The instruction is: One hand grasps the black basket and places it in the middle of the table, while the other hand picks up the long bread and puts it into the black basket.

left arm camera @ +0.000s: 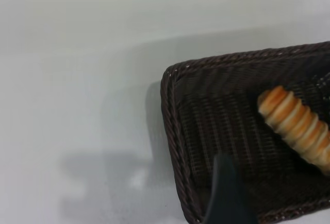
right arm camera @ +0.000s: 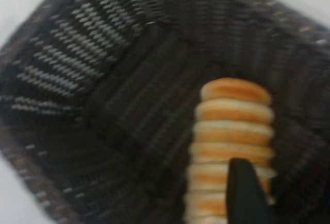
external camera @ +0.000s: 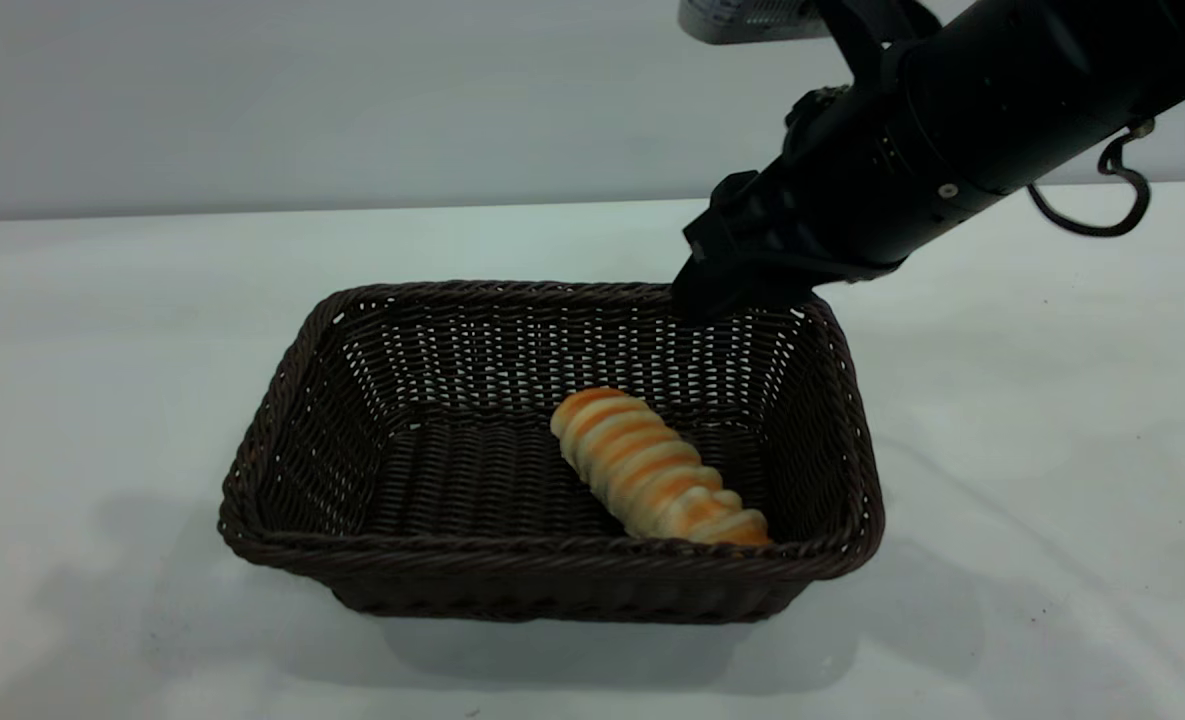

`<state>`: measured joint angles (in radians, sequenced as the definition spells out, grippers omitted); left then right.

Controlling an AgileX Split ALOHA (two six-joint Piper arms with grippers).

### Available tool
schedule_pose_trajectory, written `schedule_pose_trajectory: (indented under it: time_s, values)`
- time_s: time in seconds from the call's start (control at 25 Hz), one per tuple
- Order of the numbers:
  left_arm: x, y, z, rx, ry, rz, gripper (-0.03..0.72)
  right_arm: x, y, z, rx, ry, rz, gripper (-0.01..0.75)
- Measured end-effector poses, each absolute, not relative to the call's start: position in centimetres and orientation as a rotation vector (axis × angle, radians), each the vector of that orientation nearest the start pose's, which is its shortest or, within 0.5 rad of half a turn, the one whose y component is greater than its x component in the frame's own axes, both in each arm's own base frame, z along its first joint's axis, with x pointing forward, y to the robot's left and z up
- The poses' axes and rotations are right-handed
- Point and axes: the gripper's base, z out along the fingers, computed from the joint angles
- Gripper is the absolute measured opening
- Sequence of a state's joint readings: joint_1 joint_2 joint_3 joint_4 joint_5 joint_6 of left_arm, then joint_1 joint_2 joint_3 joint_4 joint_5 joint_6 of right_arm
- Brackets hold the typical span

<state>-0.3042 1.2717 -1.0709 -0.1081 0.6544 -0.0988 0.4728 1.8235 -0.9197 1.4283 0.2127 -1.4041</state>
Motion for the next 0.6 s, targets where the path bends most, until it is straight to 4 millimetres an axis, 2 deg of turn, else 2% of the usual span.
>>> schedule_pose_trajectory:
  time_s: [0.08,0.24,0.4,0.6]
  values:
    - [24.7,-8.4,34.3,0.181,2.338,-0.320,0.544,30.9,17.6,15.2,-0.640,2.358,0.446,0.448]
    - [22.7,-7.8,35.7,0.215,2.328,-0.309,0.544,30.9,17.4,16.4,-0.639,2.326,0.455,0.467]
    - [20.4,-7.1,36.9,0.254,2.321,-0.295,0.544,29.9,16.9,19.6,-0.680,2.226,0.446,0.427]
    - [17.1,-5.9,38.8,0.269,2.254,-0.272,0.544,26.5,15.0,23.7,-0.690,2.099,0.408,0.345]
